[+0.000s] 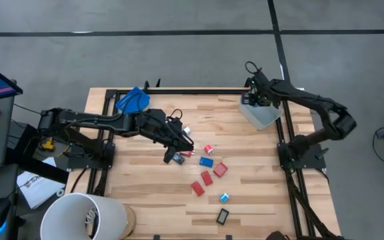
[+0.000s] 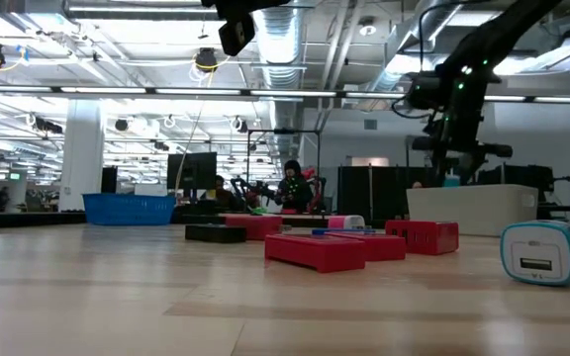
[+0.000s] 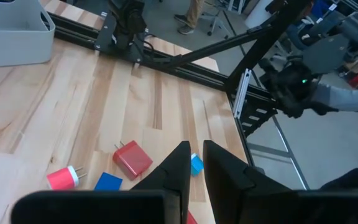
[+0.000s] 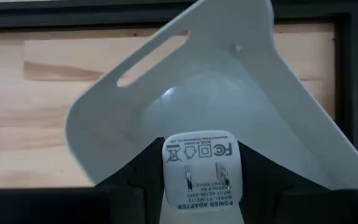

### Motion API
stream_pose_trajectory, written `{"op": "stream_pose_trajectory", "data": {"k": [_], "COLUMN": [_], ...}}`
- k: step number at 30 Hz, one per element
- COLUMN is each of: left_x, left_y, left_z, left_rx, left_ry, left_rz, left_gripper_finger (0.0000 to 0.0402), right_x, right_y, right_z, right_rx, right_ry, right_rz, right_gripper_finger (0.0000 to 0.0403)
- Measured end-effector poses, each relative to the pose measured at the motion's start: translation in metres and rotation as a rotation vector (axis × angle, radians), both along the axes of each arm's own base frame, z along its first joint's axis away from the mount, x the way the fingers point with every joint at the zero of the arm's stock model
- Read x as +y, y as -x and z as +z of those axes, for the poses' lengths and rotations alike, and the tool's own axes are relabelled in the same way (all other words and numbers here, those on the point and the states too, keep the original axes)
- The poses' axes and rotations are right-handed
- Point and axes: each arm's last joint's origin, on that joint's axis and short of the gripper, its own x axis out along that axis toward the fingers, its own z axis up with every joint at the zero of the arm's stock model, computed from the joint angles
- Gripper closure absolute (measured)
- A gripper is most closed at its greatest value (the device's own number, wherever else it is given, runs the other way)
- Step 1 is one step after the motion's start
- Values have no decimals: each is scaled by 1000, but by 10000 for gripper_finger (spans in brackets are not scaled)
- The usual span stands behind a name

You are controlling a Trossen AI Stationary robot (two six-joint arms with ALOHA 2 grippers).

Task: Pick & Place Office items
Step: Put the bottom blue charger into the gray bin

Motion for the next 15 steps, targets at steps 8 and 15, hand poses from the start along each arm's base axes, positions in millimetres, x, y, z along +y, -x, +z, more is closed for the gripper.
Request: {"op": "stream_pose_trajectory", "data": {"k": [8,15], "left_x": [0,-1], "left_y": [0,0], "left_z": [0,0], "left_rx": [2,7], "left_ry": [6,38], "left_rz": [-1,-27], "left_gripper_finger": [363,363], "right_x": [-15,-18], "right_y": [-7,-5], "right_z": [-19,-20], "right_rx": [9,18], "right_ry": [-5,4], "right_rz": [-15,-1], "right_gripper_finger": [261,248]}}
